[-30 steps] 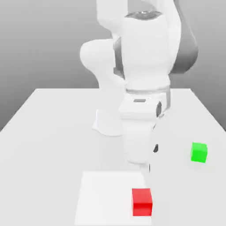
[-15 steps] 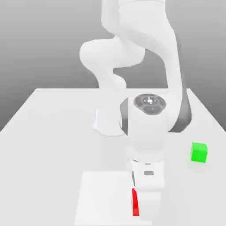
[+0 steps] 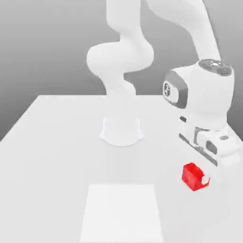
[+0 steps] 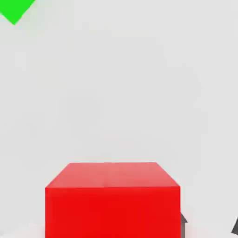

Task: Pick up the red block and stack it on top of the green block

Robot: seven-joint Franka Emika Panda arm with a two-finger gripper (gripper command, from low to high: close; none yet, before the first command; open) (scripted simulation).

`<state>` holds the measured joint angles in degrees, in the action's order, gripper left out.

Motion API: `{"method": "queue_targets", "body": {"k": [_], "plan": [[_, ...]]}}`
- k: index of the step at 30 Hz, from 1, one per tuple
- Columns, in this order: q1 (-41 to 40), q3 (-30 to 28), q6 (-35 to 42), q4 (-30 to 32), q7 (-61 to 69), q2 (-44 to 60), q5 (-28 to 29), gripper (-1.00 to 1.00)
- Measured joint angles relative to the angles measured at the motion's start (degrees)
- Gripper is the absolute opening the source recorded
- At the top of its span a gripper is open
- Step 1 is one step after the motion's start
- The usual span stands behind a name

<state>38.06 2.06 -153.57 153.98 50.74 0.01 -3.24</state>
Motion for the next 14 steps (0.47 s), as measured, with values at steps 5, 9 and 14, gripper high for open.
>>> {"method": "queue_targets", "body": {"k": [5,9,14], "plan": [[9.86,4.78,0.39,5.21,7.64,-5.91,1.05,-1.00],[11.02,5.29,-6.04,5.70,7.30,0.04,3.30,-1.00],[11.19,4.49,-11.16,5.50,5.71,5.43,5.61,1.00]]}}
